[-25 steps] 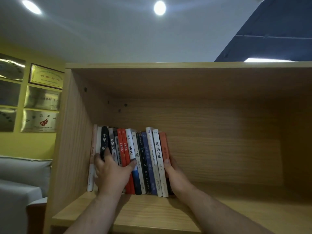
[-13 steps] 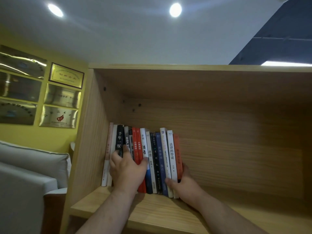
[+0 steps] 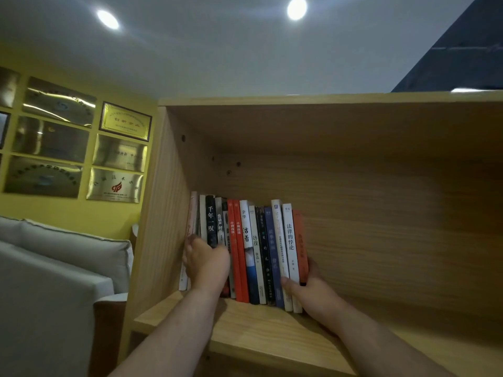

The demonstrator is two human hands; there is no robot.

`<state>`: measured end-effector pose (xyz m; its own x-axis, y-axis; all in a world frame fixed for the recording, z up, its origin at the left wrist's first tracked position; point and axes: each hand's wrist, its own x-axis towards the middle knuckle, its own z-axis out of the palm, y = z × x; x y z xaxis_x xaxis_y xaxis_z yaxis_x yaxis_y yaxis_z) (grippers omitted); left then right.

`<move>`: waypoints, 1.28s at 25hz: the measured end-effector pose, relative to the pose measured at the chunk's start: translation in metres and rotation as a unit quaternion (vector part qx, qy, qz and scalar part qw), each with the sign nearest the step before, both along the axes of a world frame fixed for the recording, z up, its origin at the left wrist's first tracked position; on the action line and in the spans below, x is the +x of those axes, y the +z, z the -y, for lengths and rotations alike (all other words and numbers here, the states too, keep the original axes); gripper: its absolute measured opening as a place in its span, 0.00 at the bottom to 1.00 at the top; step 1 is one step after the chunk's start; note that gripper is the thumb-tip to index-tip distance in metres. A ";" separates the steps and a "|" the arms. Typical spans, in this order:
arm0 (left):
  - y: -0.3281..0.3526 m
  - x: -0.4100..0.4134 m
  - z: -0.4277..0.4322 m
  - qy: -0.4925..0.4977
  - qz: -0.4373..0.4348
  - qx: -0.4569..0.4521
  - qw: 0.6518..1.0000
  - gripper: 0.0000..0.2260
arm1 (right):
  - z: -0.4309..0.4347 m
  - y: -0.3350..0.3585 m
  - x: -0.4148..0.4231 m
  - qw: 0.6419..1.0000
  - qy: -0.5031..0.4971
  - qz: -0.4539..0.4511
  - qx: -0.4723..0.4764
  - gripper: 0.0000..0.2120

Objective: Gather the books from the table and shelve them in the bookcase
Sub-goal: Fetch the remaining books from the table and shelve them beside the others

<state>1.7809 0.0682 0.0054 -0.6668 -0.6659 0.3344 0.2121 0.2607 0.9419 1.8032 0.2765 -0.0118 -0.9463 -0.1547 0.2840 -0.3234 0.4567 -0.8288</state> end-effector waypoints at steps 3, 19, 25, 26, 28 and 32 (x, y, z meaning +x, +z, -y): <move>0.002 0.002 0.000 0.029 -0.001 -0.015 0.999 0.26 | 0.001 -0.001 -0.001 1.000 0.000 -0.006 -0.005 0.39; -0.011 -0.015 0.013 0.021 0.026 -0.036 0.999 0.09 | 0.001 -0.004 -0.006 1.000 -0.014 -0.004 -0.012 0.38; -0.009 -0.012 0.013 0.024 -0.023 -0.008 0.999 0.05 | -0.002 -0.003 -0.004 1.000 -0.010 0.001 -0.013 0.38; -0.009 -0.007 0.010 0.006 -0.044 0.011 0.999 0.04 | -0.002 -0.003 -0.004 1.000 -0.009 -0.001 -0.011 0.38; -0.009 0.005 0.007 -0.041 -0.092 0.051 0.994 0.03 | -0.003 -0.003 -0.003 1.000 -0.008 -0.001 -0.011 0.39; -0.007 0.043 0.008 -0.043 -0.165 -0.006 0.985 0.02 | -0.002 -0.002 0.001 1.000 -0.005 0.001 -0.020 0.39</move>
<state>1.8242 0.0600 -0.0019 -0.5746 -0.6058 0.5503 0.5279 0.2396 0.8148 1.8041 0.2790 -0.0137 -0.9483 -0.1343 0.2877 -0.3174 0.4255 -0.8475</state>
